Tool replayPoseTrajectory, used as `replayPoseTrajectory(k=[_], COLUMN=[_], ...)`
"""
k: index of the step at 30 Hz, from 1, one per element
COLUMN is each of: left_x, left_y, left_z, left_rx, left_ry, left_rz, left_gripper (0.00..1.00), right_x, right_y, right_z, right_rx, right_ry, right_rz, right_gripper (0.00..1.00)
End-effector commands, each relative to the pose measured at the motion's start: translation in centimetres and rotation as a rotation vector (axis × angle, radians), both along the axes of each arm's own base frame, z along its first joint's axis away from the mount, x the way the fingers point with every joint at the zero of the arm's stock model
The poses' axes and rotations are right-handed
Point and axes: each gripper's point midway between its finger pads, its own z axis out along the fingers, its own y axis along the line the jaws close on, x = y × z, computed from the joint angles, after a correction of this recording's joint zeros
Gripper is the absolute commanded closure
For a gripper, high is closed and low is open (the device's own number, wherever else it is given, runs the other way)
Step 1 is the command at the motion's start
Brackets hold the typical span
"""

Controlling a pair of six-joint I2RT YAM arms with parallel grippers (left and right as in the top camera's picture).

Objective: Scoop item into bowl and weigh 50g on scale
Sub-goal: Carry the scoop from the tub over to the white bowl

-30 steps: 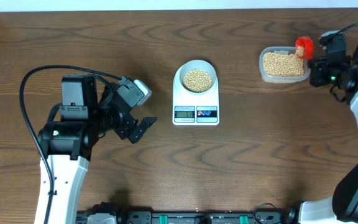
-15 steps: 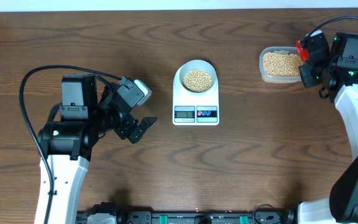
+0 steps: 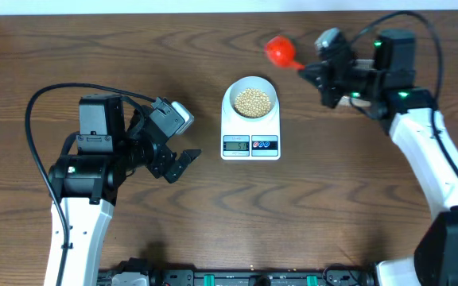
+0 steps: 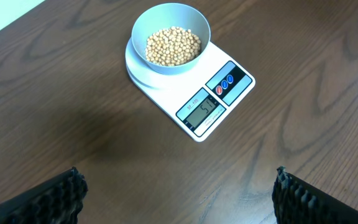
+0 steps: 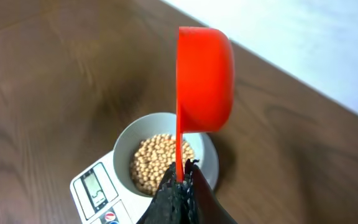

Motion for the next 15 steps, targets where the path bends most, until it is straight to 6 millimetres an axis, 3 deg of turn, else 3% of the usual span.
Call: replayPoseTrajectory(k=[1, 2, 4, 9, 15], left_x=[0.3, 0.3, 0.3, 0.3, 0.3], left_y=[0.1, 0.1, 0.1, 0.1, 0.1], left_z=[0.7, 0.7, 0.7, 0.7, 0.7], left_rx=[0.005, 0.005, 0.005, 0.005, 0.005], left_ry=[-0.023, -0.023, -0.023, -0.023, -0.023], left_rz=[-0.005, -0.005, -0.005, -0.005, -0.005], left_gripper=[0.02, 0.02, 0.02, 0.01, 0.02], right_x=[0.9, 0.9, 0.9, 1.1, 0.8], right_y=[1.8, 2.9, 3.7, 4.4, 4.6], right_z=[-3.2, -4.7, -5.9, -8.3, -9.4], right_rx=[-0.125, -0.188, -0.255, -0.397, -0.424], right_ry=[0.0, -0.014, -0.039, -0.081, -0.064], right_rz=[-0.02, 0.0, 0.018, 0.03, 0.045], right_gripper=[0.99, 0.99, 0.99, 0.99, 0.99])
